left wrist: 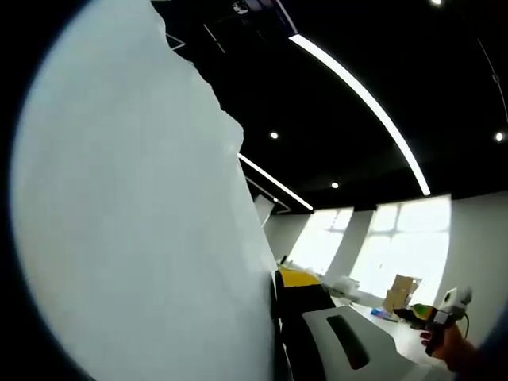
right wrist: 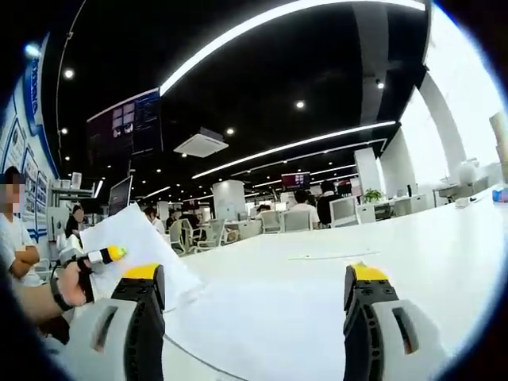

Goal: Organize the stack of printing papers by aligning and flattening the scattered papers on the table

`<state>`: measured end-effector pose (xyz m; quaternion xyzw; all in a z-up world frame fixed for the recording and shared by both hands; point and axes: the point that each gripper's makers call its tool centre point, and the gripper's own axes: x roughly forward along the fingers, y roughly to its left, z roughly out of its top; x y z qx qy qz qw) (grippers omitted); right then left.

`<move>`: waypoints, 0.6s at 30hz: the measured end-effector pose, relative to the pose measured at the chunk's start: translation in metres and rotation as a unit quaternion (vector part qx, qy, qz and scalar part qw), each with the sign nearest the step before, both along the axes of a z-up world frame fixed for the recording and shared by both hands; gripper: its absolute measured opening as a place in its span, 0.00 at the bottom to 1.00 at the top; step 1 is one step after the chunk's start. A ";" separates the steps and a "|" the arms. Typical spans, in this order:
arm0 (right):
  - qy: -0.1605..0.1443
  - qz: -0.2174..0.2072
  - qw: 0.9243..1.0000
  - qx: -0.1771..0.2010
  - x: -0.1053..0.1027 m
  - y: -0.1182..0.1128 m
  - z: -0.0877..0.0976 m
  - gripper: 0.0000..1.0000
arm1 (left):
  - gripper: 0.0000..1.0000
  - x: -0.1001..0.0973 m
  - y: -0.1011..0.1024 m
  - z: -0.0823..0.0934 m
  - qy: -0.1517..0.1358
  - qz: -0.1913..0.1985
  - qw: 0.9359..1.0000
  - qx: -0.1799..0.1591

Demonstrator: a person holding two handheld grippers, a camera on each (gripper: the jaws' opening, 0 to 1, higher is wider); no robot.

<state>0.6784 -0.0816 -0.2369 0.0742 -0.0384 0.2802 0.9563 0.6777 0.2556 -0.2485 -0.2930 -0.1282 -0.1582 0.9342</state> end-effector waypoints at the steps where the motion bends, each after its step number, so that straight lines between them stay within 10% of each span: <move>1: 0.000 -0.001 1.000 0.000 0.000 -0.001 0.000 0.89 | 0.08 0.000 0.000 0.000 0.000 0.000 1.000 0.000; 18: 0.007 -0.013 1.000 -0.006 0.000 -0.010 -0.004 0.88 | 0.08 0.000 0.000 0.000 0.000 0.000 1.000 0.001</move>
